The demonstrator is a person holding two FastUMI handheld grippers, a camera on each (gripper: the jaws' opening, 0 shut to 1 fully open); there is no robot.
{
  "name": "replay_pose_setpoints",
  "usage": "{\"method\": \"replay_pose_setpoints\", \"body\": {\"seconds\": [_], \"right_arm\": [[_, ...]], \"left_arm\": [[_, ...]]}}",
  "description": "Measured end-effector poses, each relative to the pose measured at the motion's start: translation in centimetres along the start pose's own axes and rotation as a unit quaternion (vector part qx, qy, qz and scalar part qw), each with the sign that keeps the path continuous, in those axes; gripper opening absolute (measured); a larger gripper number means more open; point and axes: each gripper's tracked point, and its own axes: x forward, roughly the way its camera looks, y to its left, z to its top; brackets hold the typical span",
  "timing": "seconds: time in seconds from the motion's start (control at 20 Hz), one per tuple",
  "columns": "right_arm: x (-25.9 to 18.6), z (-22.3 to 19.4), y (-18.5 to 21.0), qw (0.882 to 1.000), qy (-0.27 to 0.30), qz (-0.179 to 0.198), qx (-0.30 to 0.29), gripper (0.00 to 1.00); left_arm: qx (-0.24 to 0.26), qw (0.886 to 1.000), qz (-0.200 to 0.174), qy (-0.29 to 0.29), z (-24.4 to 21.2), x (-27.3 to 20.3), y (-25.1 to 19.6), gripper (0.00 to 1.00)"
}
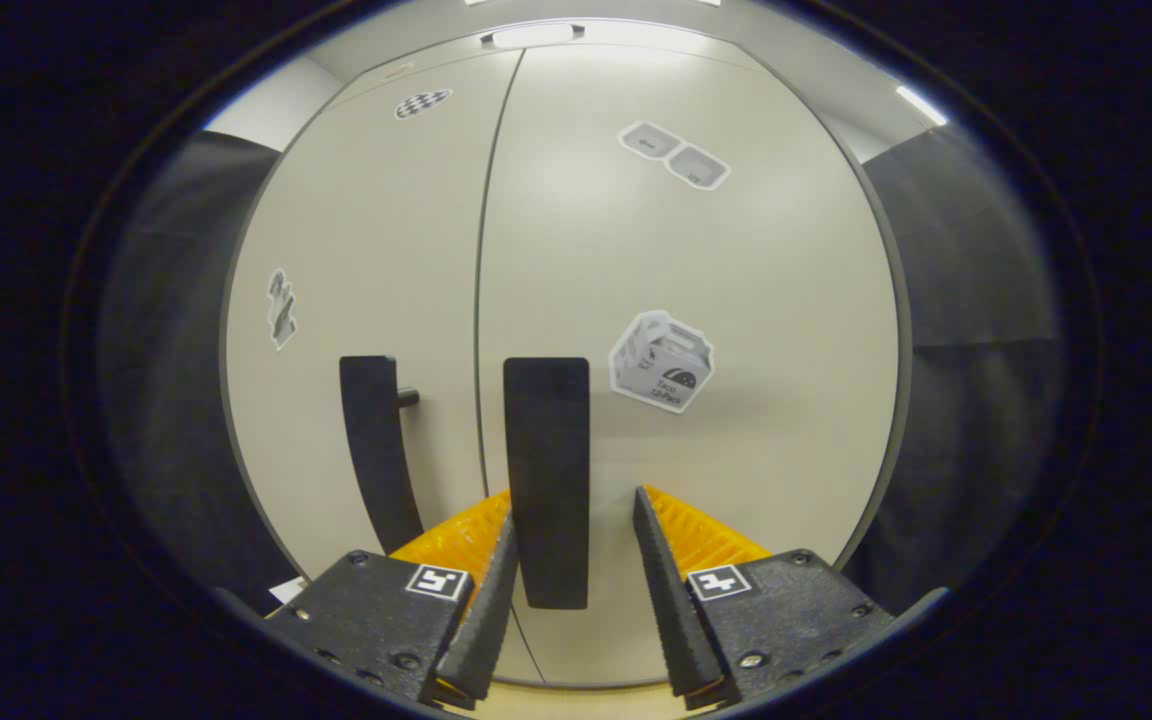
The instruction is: Open the right door of the double-door shoe cabinet with the right hand, and open the left door with the left hand.
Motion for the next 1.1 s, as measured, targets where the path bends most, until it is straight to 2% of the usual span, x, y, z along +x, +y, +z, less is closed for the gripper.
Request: {"method": "replay_pose_setpoints", "body": {"seconds": [0.05, 0.1, 0.15, 0.2, 0.3, 0.4, 0.65, 1.1], "right_arm": [[0.0, 0.1, 0.5, 1.0, -0.004, 0.004, -0.004, 0.58], [0.2, 0.1, 0.5, 1.0, -0.008, -0.001, -0.014, 0.41], [0.0, 0.1, 0.4, 1.0, -0.014, 0.001, -0.023, 0.32], [0.0, 0.3, 0.3, 1.0, -0.024, 0.004, -0.008, 0.27], [0.1, 0.4, 0.5, 0.999, -0.035, 0.006, 0.022, 0.1], [0.2, 0.3, 0.4, 0.999, -0.038, 0.004, 0.003, 0.08], [-0.3, 0.2, 0.5, 0.999, -0.029, 0.021, 0.009, 0.08], [-2.0, 0.0, -0.4, 0.996, -0.012, 0.082, 0.018, 0.07]], "left_arm": [[0.001, 1.0, -0.001, 0.0, 0.0, 0.0, -0.1, 0.95], [0.002, 1.0, -0.001, 0.0, 0.0, 0.0, 0.0, 0.95], [0.003, 1.0, 0.001, -0.001, 0.1, 0.0, 0.1, 0.95], [0.003, 1.0, 0.002, -0.002, 0.2, 0.0, 0.2, 0.95], [0.001, 1.0, 0.004, -0.002, 0.2, 0.2, 0.1, 0.95], [0.0, 1.0, 0.002, 0.001, 0.0, 0.3, 0.0, 0.95], [-0.004, 1.0, 0.002, 0.002, 0.0, 0.0, 0.0, 0.95], [-0.004, 1.0, -0.009, -0.002, 0.3, -0.4, -1.8, 0.95]]}}
